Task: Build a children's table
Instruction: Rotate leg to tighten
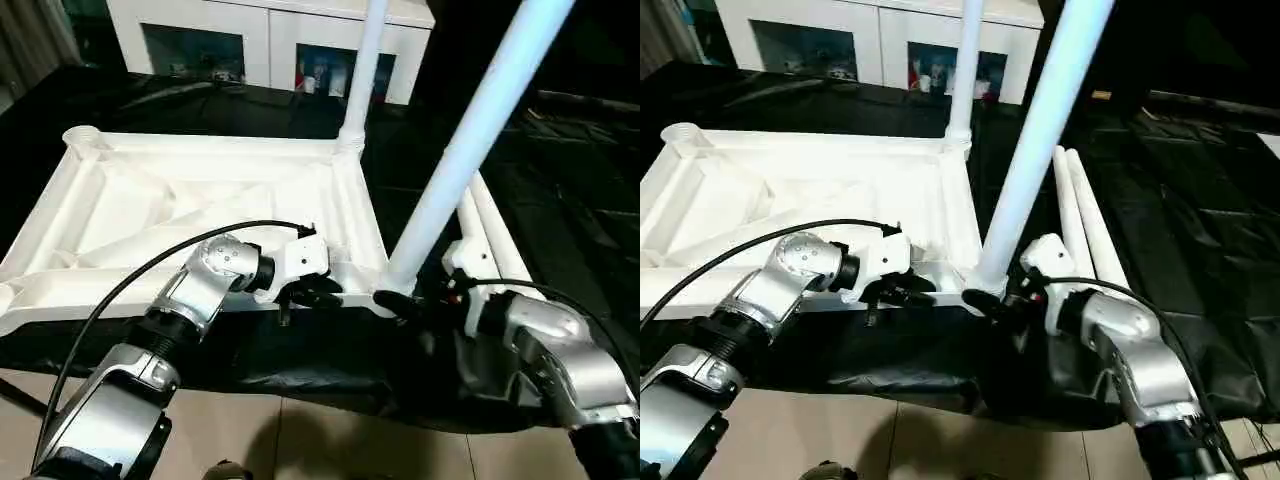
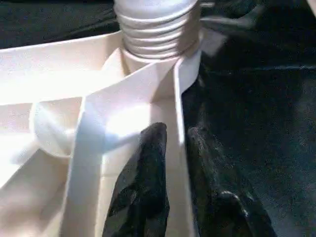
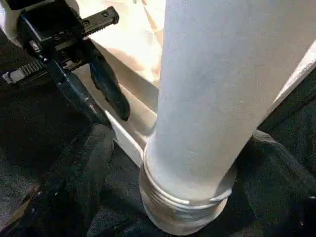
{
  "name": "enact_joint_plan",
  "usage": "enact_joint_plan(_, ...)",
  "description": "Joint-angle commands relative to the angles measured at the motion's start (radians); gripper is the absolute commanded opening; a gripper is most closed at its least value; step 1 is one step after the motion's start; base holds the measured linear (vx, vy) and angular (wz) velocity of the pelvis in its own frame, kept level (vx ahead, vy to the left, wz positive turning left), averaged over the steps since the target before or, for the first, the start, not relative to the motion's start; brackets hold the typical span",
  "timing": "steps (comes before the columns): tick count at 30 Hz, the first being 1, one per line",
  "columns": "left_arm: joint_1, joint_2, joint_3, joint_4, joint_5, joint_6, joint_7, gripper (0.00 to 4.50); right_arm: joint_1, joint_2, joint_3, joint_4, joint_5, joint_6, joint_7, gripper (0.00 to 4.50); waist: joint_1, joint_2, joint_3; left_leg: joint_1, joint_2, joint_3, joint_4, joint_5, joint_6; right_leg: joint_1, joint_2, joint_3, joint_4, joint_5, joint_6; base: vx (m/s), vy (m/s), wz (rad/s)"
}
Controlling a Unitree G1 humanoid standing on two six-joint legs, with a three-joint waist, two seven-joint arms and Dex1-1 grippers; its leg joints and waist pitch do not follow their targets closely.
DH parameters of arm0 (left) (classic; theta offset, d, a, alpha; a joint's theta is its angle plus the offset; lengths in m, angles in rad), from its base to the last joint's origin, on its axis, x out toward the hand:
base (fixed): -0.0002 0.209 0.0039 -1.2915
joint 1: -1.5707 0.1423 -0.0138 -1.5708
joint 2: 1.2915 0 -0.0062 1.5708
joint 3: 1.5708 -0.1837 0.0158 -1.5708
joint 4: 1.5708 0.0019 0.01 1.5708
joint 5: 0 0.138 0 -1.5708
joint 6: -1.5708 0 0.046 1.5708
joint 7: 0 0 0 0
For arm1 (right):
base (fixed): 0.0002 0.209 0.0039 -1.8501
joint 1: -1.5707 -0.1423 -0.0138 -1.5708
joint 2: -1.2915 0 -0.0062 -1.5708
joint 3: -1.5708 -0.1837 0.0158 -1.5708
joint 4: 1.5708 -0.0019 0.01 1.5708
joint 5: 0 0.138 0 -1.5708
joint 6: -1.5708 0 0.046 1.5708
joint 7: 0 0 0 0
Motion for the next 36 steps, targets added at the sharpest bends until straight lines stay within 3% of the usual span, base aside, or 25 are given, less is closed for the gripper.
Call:
enact_joint_plan(1,-0.016,0.002,-0.007,0.017,0.016,0.004,0.014,0.90,0.018,-0.011,-0.014,-0.018,0.019,0.015,0.017,3.96,0.005,-0.005,-0.087,0.010,0.024,-0.009,-0.056,-0.075,0.091,0.061,-0.053,0.047,-0.055,0.043,-0.252,0.000,0.000,0.00)
enact_joint_plan(8,-0.021,0.005,-0.019,0.037,0.031,0.005,0.019,0.90,0.017,-0.007,-0.018,-0.003,0.017,0.008,0.007,3.96,0.004,0.001,-0.086,0.011,0.025,-0.011,-0.059,-0.114,0.066,0.059,-0.053,0.046,-0.060,-0.011,-0.243,0.000,0.000,0.00)
enact_joint_plan(10,-0.022,0.005,-0.020,0.043,0.029,0.015,0.004,0.53,0.015,-0.001,-0.015,0.004,0.013,0.004,0.001,3.96,0.004,0.006,-0.085,0.011,0.024,-0.012,-0.060,-0.121,0.061,0.060,-0.053,0.046,-0.060,-0.015,-0.244,0.000,0.000,0.00)
enact_joint_plan(21,-0.016,0.016,-0.027,0.037,0.016,0.035,-0.055,0.06,-0.033,0.017,0.008,0.078,-0.015,-0.032,0.003,3.96,0.000,0.003,-0.084,0.010,0.023,-0.012,-0.059,-0.123,0.060,0.058,-0.053,0.045,-0.063,-0.032,-0.250,0.000,0.000,0.00)
enact_joint_plan(22,-0.010,0.020,-0.027,0.027,0.006,0.025,-0.081,0.06,-0.049,0.022,0.012,0.100,-0.020,-0.040,0.005,3.96,0.000,-0.004,-0.083,0.009,0.024,-0.012,-0.059,-0.116,0.064,0.059,-0.053,0.046,-0.062,-0.021,-0.251,0.000,0.000,0.00)
enact_joint_plan(24,-0.007,0.022,-0.027,0.021,0.003,0.022,-0.092,0.06,-0.054,0.022,0.014,0.109,-0.022,-0.044,0.008,3.96,0.001,0.001,-0.084,0.012,0.024,-0.011,-0.059,-0.108,0.069,0.056,-0.053,0.045,-0.059,-0.010,-0.257,0.000,0.000,0.00)
enact_joint_plan(36,-0.006,0.026,-0.021,0.022,0.003,0.018,-0.093,0.00,-0.092,0.034,0.043,0.209,-0.052,-0.102,0.037,2.97,0.000,-0.004,-0.080,0.010,0.024,-0.010,-0.060,-0.128,0.071,0.056,-0.054,0.046,-0.063,-0.046,-0.250,0.000,0.000,0.00)
